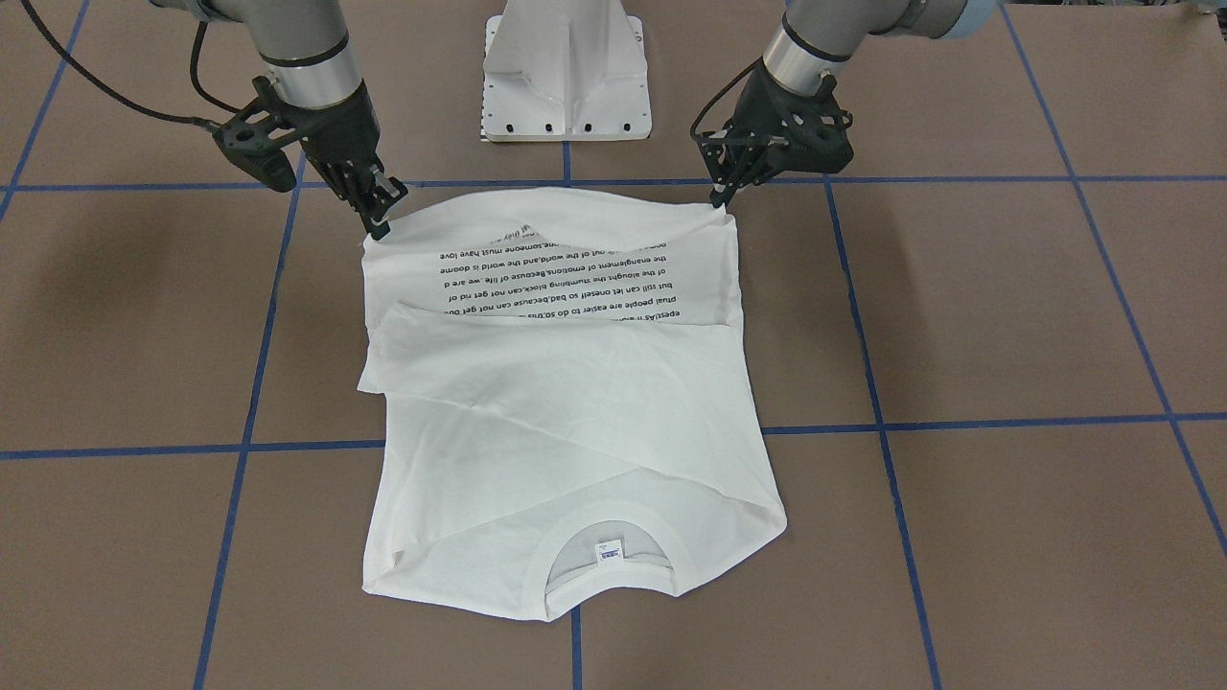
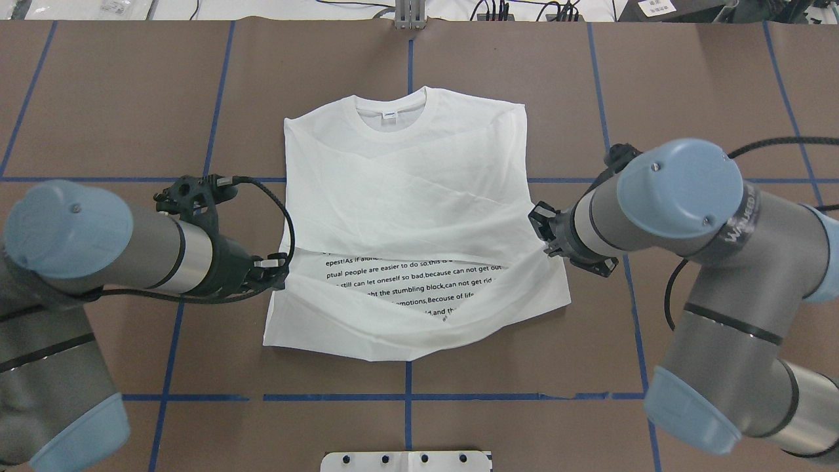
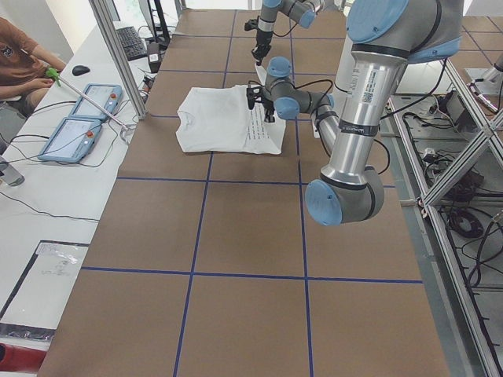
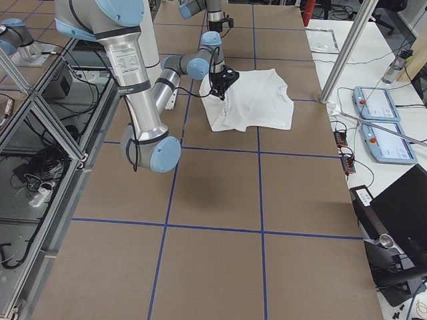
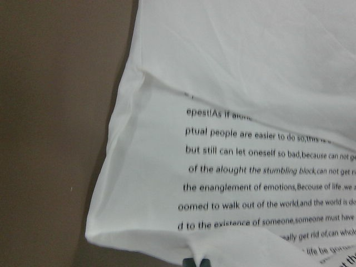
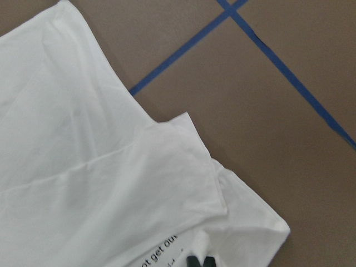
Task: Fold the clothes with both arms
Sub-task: 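Lift the hem and fold it toward the collar with both grippers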
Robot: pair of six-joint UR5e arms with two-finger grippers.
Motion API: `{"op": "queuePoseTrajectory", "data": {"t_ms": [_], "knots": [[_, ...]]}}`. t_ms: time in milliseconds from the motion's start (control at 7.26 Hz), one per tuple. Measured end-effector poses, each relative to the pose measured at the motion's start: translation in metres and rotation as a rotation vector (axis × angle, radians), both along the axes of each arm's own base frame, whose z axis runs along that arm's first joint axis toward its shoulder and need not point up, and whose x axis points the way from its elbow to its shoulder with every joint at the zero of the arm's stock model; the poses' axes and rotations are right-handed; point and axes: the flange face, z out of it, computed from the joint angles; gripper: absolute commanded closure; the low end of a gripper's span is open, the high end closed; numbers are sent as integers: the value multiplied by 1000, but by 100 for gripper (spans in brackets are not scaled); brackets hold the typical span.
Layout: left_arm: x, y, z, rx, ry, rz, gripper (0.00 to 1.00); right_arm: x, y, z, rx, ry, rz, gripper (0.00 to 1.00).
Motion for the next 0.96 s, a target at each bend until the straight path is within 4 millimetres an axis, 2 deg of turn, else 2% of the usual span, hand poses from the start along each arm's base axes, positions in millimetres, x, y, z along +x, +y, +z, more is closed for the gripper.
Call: {"op": "queuePoseTrajectory", "data": {"t_ms": [413,551,688,826,964], "knots": [[8,-114,13,98,-47,-80,100,-34,-139,13,40,107,-12,100],[14,-146,26,113,-47,-115,100,-43,-180,20,39,101,1,100],[22,-174,43,130,-47,-148,100,-50,-216,25,31,96,15,100],[26,-199,57,144,-53,-181,100,-52,-244,31,23,98,25,100],[23,-218,64,158,-61,-205,100,-50,-262,39,19,103,34,100]]}}
